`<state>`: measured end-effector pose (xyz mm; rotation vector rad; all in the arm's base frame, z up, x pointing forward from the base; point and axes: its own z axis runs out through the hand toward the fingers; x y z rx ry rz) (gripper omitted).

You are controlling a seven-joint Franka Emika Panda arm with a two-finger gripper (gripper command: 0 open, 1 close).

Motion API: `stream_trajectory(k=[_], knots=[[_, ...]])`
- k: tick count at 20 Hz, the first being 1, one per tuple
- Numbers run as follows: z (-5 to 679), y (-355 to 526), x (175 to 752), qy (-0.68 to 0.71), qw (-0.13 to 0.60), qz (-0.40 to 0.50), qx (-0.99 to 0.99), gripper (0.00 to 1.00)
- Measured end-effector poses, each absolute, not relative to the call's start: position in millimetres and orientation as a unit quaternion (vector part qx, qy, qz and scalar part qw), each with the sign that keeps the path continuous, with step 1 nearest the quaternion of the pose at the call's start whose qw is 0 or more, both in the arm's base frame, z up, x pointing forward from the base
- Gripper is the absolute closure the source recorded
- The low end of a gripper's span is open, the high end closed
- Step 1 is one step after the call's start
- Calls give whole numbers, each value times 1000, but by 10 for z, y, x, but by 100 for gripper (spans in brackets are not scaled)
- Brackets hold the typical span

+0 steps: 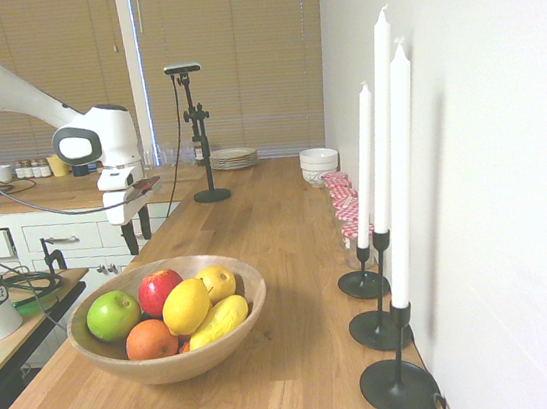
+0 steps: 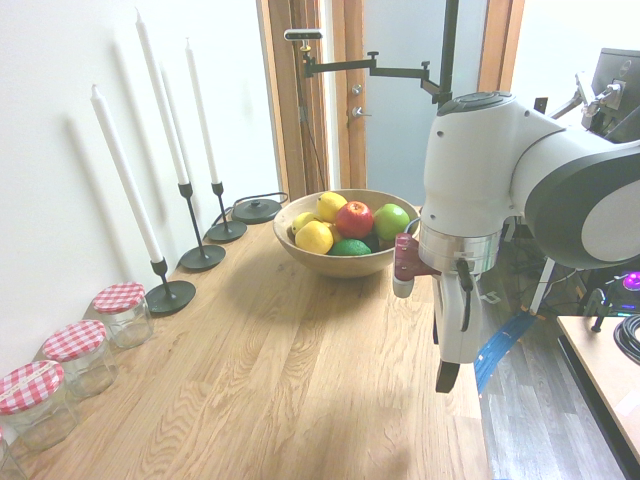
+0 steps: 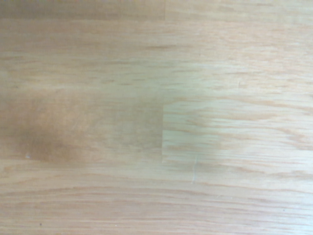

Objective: Take lemon out of the basket

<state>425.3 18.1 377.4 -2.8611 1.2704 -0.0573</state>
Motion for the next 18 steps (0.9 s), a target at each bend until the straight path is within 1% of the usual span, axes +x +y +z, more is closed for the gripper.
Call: stream_trajectory(k=[4,7,14,18], knots=[[3838,163,4294,407,9,-24,-913,0],[4161,-12,4440,393,16,-37,-918,0],[5068,-938,4691,406,26,-78,-910,0],[5367,-1506,4849,413,30,-93,-905,0]])
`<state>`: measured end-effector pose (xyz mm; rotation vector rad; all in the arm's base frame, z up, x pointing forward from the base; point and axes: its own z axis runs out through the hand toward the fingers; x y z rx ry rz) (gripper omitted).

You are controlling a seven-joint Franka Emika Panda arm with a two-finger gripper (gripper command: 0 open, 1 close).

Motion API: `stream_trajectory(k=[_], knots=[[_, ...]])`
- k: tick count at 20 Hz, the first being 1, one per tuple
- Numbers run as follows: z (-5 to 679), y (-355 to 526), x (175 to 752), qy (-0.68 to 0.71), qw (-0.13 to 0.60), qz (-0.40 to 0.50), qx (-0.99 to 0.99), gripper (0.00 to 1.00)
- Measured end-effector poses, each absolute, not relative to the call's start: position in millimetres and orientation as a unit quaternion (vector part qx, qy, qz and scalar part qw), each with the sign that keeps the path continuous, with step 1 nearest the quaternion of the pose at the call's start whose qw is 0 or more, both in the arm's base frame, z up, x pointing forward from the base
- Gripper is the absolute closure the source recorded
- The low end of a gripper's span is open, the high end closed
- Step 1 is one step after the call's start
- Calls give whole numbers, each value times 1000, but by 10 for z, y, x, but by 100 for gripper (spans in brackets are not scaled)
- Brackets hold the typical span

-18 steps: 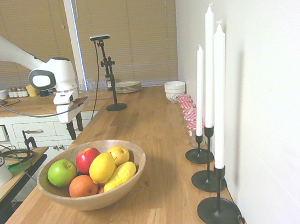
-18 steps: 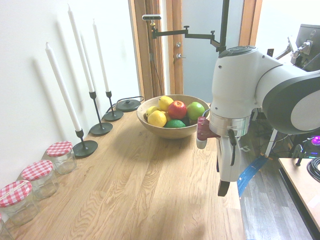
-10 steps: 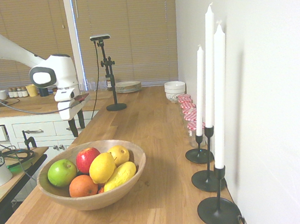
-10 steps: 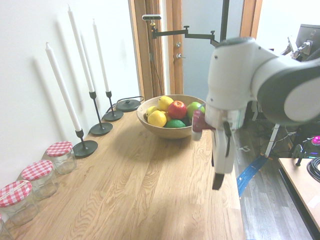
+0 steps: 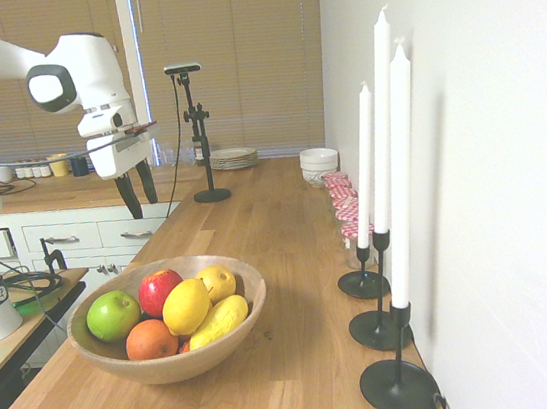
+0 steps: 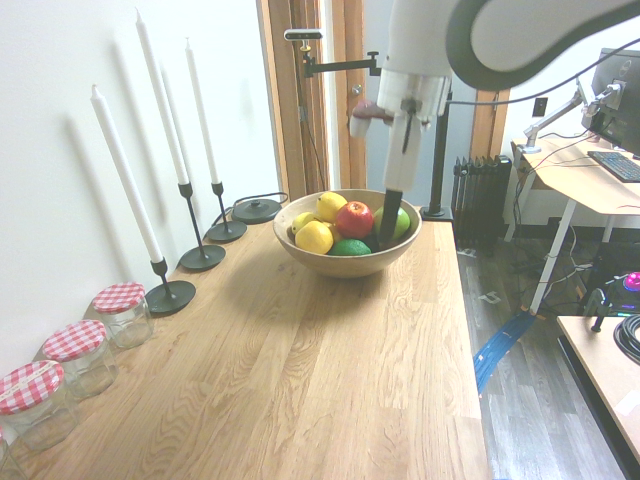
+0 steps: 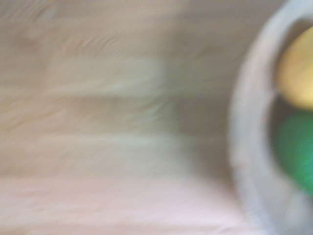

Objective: Take lemon out of the basket

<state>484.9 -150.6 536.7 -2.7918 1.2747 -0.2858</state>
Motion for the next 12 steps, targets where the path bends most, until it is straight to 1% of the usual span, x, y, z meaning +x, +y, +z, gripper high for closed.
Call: stream_trajectory(k=[12], knots=[[5408,-3195,5534,422,27,-90,-902,0]])
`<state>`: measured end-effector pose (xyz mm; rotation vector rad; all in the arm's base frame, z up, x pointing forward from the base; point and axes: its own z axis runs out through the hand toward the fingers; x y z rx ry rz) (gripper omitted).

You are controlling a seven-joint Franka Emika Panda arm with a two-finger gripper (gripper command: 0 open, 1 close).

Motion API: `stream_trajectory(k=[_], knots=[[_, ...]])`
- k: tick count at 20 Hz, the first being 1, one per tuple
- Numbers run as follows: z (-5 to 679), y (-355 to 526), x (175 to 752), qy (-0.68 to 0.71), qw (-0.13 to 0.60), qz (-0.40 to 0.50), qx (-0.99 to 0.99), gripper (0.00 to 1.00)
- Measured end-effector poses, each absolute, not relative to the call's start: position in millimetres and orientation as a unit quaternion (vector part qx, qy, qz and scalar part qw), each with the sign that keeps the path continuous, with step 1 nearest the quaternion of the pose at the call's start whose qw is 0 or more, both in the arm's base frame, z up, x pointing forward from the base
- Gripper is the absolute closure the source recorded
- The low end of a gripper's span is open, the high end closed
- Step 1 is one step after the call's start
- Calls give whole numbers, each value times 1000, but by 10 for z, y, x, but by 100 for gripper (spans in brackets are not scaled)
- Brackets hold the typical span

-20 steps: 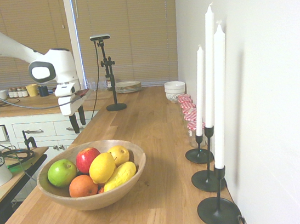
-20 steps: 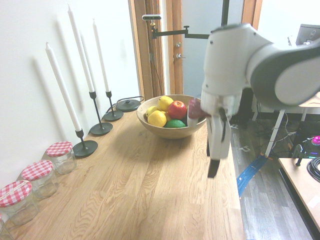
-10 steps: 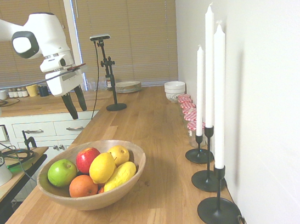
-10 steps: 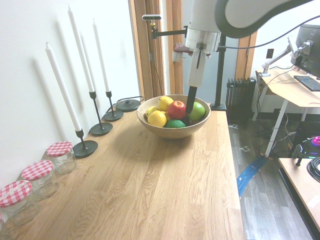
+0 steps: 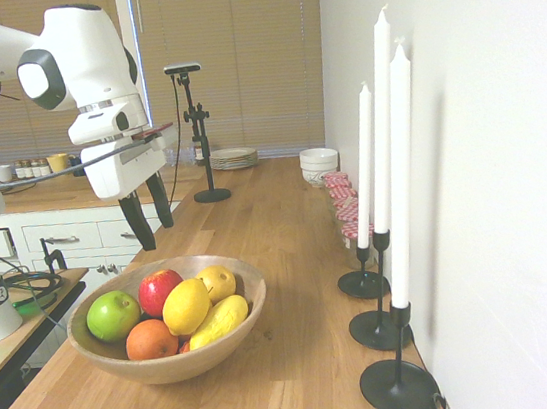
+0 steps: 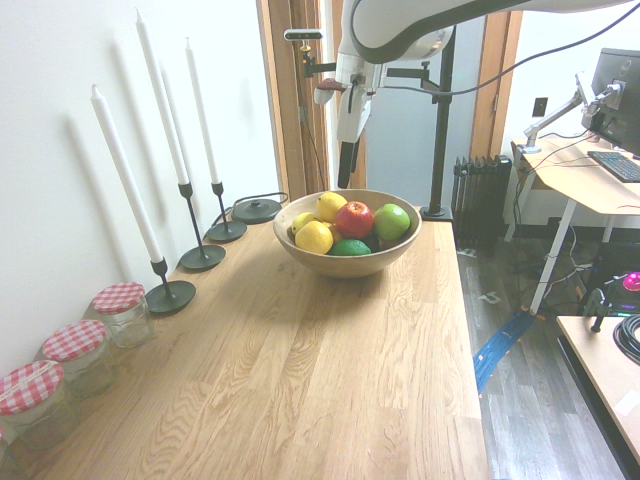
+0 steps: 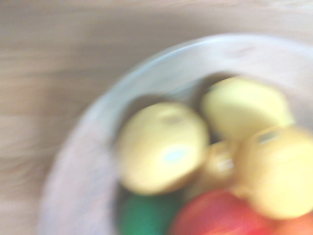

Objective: Take lemon out of the basket

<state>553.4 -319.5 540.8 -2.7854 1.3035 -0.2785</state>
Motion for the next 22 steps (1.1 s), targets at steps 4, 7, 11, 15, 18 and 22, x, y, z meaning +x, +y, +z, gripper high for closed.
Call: stream_trajectory(k=[4,7,11,15,18,22], knots=[[5371,-3567,5721,433,37,-81,-897,0],[5297,-3760,5874,428,36,-76,-900,0],[5127,-3955,6063,423,26,-59,-904,0],[4871,-4053,6189,422,29,-42,-905,0],[4730,-4030,6252,419,28,-33,-907,0],[4647,-3960,6315,414,28,-28,-910,0]])
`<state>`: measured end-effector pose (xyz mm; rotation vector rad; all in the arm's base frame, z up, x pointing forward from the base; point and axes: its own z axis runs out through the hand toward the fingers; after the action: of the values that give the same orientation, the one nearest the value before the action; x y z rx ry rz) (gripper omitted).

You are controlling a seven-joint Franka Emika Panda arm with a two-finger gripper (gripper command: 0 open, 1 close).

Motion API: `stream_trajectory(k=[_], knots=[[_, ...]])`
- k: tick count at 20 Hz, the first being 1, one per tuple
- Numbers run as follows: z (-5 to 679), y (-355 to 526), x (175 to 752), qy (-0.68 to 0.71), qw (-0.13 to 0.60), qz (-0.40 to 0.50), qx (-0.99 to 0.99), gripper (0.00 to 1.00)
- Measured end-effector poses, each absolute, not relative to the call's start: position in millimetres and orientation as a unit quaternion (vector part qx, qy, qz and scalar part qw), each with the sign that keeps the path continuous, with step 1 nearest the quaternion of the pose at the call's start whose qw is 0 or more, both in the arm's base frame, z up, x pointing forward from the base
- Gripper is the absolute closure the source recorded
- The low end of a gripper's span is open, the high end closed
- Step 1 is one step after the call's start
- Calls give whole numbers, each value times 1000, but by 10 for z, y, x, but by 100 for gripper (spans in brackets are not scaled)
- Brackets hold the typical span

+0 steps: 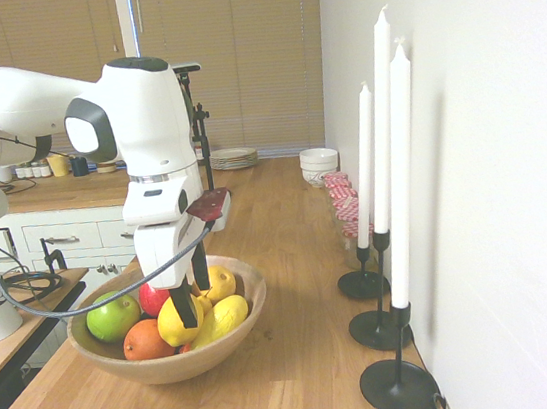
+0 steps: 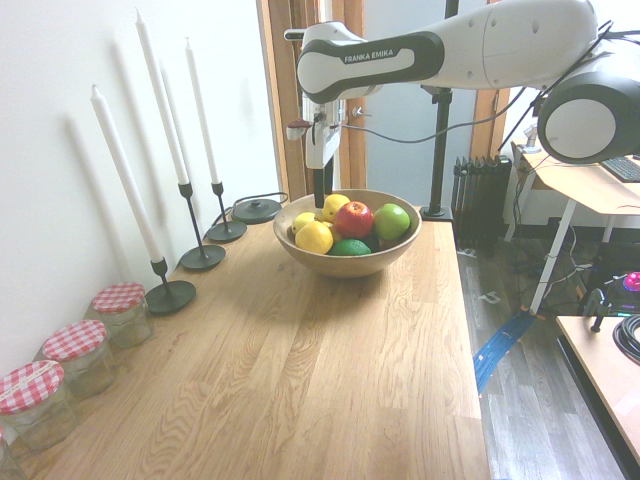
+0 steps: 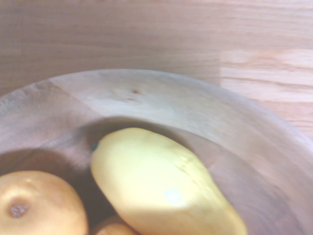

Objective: Take lemon out of the basket

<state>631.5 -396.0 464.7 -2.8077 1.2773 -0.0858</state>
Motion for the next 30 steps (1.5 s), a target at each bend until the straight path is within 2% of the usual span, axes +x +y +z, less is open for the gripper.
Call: stream_trajectory(k=[9,10,30], knots=[[4354,-3981,6289,421,30,-11,-907,0],[4329,-3991,6281,422,30,-12,-906,100],[4232,-4109,6015,442,33,-19,-896,100]])
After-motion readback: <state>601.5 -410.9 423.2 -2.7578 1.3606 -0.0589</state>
